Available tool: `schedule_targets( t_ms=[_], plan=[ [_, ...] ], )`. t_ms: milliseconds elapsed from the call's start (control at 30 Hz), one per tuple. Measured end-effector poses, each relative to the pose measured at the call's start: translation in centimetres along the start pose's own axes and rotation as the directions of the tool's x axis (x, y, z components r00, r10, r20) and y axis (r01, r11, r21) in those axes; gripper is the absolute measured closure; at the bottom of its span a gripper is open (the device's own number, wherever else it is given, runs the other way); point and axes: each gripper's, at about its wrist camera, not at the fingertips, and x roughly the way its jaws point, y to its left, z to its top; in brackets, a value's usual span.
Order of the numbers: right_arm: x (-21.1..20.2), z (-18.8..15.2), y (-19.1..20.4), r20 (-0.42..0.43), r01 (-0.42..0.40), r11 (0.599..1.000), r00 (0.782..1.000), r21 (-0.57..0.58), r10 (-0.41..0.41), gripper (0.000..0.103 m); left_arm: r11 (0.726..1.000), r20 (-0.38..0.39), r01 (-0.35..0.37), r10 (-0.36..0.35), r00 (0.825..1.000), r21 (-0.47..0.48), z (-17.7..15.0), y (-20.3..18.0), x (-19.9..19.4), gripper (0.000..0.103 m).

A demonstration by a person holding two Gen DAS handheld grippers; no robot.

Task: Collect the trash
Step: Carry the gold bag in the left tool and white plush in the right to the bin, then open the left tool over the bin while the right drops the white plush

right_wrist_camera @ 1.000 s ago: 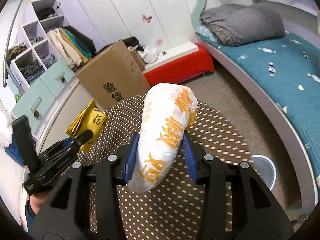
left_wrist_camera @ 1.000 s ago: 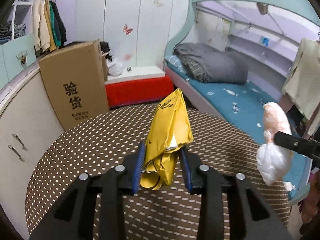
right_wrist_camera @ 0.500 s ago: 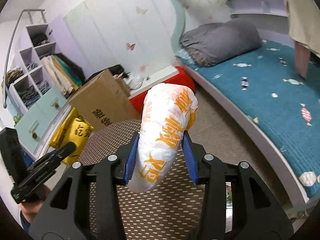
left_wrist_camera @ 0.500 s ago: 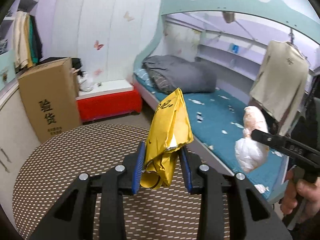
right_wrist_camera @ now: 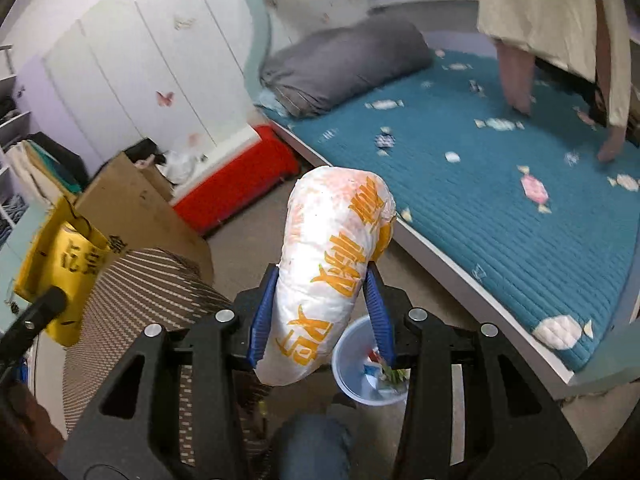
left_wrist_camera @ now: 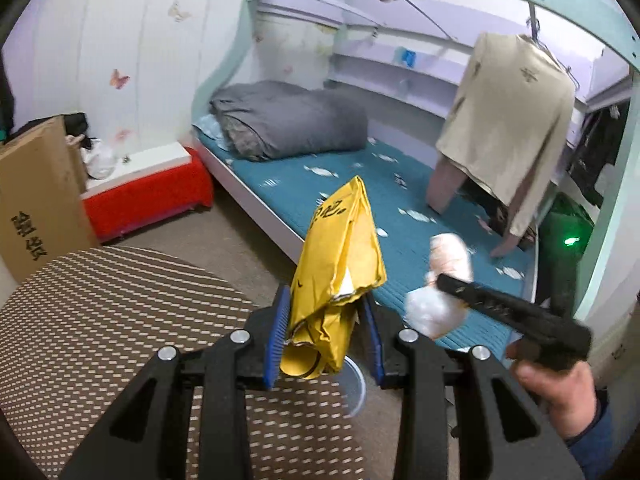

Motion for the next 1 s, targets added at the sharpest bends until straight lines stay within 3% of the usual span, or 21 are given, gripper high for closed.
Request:
schedule_targets(
  t_ms=[400, 500, 633, 833, 933, 1000],
  plan=[
    [10.2, -2.9, -4.8, -0.206, 0.045, 0.996, 0.978, 0.082, -0.027, 0.056, 1.000, -0.151, 0.028, -0.025, 0.988, 0.015, -0.4, -3.3, 8.9, 0.070],
    [12.2, -3.8, -6.1, -0.243, 0.038, 0.991, 0.970, 0.131, -0.005, 0.034, 1.000, -0.196, 0.020, -0.016, 0.980, 0.021, -0.7, -3.7, 11.4, 0.070],
    [11.3, -3.6, -7.7, -0.208, 0.027, 0.980, 0.978, 0.196, 0.015, 0.022, 0.999, -0.253, 0.012, -0.004, 0.967, 0.030, -1.3, -3.8, 14.0, 0.070],
    [7.5, -1.8, -8.5, -0.114, 0.016, 0.974, 0.993, 0.226, 0.010, 0.019, 0.998, -0.342, 0.018, 0.003, 0.940, 0.055, -2.4, -3.9, 17.6, 0.067],
    [5.5, -0.9, -8.0, -0.068, 0.001, 0.975, 0.998, 0.221, 0.015, 0.015, 0.997, -0.379, 0.026, 0.005, 0.925, 0.076, -2.8, -4.3, 18.7, 0.055],
    [4.0, -0.4, -7.5, -0.039, -0.008, 0.977, 0.999, 0.211, 0.016, 0.012, 0.996, -0.375, 0.013, 0.022, 0.927, 0.089, -2.9, -4.5, 18.7, 0.021]
  ],
)
